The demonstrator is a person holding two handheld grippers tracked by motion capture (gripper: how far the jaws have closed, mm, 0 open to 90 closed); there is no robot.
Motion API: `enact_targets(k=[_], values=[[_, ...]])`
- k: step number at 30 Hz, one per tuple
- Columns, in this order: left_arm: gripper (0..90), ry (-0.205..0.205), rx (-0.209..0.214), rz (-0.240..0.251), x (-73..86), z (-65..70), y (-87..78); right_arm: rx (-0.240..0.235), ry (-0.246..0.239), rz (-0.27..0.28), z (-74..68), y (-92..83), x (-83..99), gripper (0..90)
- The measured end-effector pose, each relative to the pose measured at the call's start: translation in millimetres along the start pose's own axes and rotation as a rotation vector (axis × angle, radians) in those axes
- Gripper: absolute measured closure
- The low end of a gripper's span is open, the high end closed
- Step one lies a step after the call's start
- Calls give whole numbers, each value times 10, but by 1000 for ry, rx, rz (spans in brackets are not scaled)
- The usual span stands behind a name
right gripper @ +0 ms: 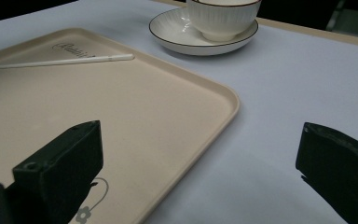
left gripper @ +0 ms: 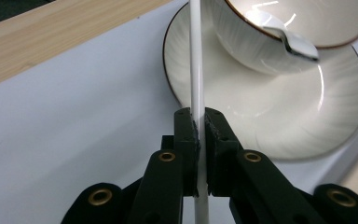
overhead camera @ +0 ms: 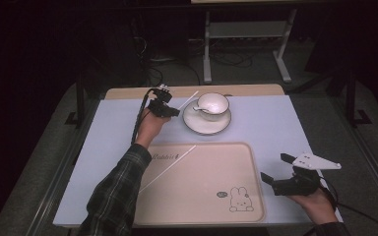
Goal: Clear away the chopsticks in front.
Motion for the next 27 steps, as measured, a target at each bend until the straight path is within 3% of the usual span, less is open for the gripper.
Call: enact_targets(k=[6, 12, 19, 27], values=[[842, -3, 21, 30, 188, 82, -337, 2, -9, -4, -11, 6, 1, 0], [842, -4, 61, 60, 376, 295, -629, 2, -12, -5, -20, 11, -1, 0], [842, 9, 82, 53, 636, 543, -816, 5, -15, -6, -28, 16, -2, 0], [842, 13, 109, 56, 958, 850, -896, 6, -18, -8, -36, 17, -3, 0]])
Point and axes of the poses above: each handheld gripper's, and its own axes: y roughly forward along the jaws, x roughly out of its underside, z roughly to its right, the point moved 9 cm from there along y, roughly forward along the jaws, and after that the axes turned 8 degrees about y, right-handed, at the moved point
